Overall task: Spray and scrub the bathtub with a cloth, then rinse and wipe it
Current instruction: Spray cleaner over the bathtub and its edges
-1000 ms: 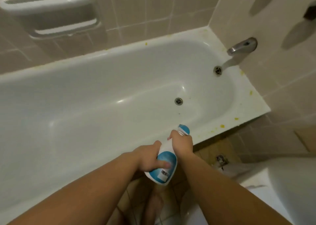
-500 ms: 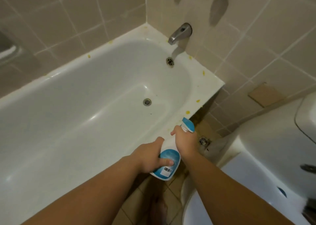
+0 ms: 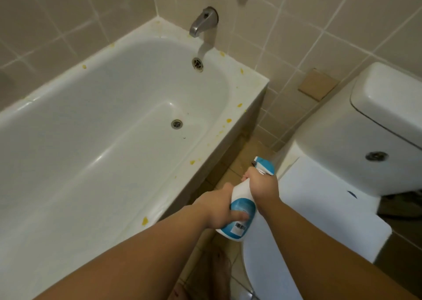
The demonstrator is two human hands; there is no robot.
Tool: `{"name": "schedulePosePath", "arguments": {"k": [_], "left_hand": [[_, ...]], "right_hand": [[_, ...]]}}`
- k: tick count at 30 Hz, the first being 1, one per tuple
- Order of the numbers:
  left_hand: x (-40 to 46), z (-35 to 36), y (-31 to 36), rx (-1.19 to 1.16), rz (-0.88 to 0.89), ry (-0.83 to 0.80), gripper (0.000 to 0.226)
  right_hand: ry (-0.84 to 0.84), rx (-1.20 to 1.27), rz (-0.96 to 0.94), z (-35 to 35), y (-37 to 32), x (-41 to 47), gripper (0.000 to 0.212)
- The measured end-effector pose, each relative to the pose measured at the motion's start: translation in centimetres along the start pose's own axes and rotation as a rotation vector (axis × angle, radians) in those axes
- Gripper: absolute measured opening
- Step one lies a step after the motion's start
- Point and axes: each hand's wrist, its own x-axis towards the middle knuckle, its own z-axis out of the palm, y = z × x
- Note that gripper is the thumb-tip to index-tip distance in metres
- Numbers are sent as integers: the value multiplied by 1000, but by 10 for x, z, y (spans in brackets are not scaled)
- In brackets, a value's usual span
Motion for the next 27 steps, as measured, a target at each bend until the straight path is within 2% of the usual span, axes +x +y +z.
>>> {"name": "schedulePosePath", "arguments": {"k": [8, 11, 14, 17, 27], "left_hand": [[-45, 39, -33, -52, -51, 21, 57], [-64, 56, -49, -133, -107, 59, 55], [-85, 76, -61, -216, -155, 76, 55], [-107, 95, -67, -299, -224, 134, 54], [-195, 156, -84, -522, -380, 307, 57]], "right_hand": [[-71, -122, -58, 18, 47, -31, 30], [-159, -198, -41, 28, 63, -41, 32], [-214, -324, -89, 36, 78, -56, 23], [-231, -406, -140, 43, 97, -69, 29], [-513, -521, -147, 72, 154, -129, 23]]}}
